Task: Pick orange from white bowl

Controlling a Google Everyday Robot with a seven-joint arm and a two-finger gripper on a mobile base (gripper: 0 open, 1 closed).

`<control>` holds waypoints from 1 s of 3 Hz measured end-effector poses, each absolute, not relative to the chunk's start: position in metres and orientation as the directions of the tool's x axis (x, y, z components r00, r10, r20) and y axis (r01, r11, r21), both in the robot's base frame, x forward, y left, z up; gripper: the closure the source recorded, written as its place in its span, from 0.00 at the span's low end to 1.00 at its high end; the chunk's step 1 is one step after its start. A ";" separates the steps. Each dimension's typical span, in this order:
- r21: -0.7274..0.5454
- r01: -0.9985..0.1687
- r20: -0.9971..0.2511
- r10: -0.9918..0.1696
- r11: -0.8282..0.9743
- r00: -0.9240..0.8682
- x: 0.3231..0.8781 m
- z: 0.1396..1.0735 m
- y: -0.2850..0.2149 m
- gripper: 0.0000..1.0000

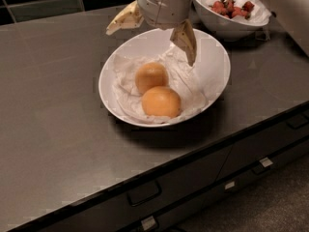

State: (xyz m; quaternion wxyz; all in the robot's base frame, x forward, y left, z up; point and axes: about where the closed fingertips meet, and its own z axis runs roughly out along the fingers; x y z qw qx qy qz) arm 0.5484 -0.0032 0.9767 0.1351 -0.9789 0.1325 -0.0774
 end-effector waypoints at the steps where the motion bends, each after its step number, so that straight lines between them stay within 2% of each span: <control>1: -0.281 -0.255 0.126 -0.299 -0.925 0.946 0.551 0.970 -0.004 0.00; 3: -0.220 -0.265 0.153 -0.302 -0.939 0.941 0.549 0.955 -0.012 0.00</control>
Offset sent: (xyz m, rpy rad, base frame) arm -0.0071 -0.0191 -0.0227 -0.1222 -0.0016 -0.0516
